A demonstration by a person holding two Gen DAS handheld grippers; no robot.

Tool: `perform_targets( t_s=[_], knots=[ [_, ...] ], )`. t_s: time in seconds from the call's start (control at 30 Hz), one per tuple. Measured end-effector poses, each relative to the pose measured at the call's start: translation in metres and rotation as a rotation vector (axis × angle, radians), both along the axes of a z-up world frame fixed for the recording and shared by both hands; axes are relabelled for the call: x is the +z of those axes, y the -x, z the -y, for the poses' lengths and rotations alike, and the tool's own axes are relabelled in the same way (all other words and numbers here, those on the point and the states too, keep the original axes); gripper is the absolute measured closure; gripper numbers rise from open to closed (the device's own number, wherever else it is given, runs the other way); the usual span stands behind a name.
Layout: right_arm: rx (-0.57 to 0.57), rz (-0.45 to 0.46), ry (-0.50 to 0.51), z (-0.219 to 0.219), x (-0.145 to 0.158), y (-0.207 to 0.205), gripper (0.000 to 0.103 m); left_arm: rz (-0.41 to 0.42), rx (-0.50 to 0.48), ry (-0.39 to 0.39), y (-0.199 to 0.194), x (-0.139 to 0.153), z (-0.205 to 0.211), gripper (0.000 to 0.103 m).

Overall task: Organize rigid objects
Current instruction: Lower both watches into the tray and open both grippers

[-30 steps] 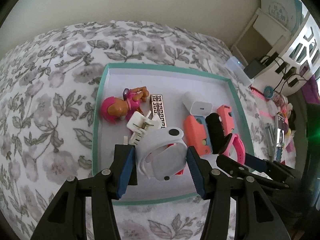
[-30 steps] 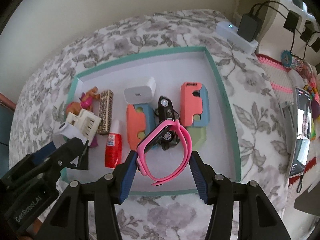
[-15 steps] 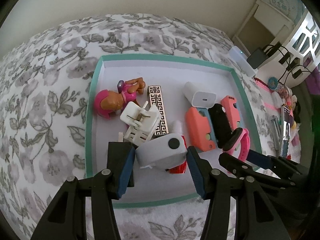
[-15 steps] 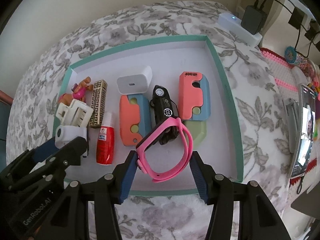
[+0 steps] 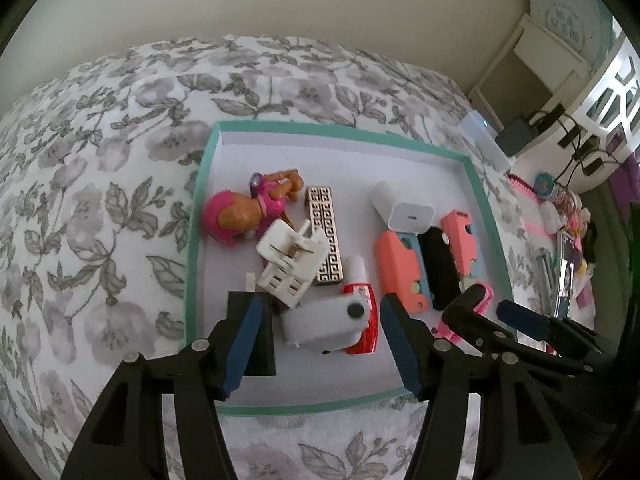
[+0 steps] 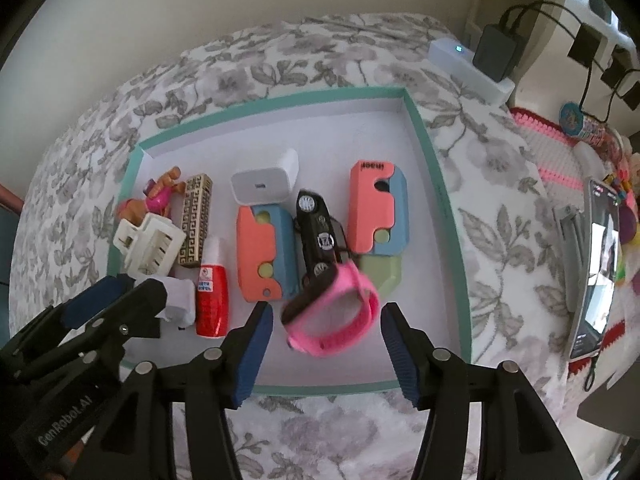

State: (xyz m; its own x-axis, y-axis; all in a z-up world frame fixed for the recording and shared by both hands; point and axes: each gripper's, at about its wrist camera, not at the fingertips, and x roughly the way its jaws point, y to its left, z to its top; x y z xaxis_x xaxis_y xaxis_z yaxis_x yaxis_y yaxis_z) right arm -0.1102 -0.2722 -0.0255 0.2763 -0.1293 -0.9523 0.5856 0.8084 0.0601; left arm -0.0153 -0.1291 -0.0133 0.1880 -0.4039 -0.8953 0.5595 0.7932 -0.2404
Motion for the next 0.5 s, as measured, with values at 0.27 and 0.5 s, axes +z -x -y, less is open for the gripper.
perform_targets(
  t_s=[0.27,0.5],
  knots=[
    [-0.016,0.045,0.04,0.001,0.013,0.001,0.02,0.112,0.107,-0.073,-0.016,0.011,-0.019,0.031],
    [-0.036,0.085,0.055,0.003,0.017,0.002,0.002,0.151,0.188,-0.136,-0.033,0.005,-0.038,0.015]
  ],
)
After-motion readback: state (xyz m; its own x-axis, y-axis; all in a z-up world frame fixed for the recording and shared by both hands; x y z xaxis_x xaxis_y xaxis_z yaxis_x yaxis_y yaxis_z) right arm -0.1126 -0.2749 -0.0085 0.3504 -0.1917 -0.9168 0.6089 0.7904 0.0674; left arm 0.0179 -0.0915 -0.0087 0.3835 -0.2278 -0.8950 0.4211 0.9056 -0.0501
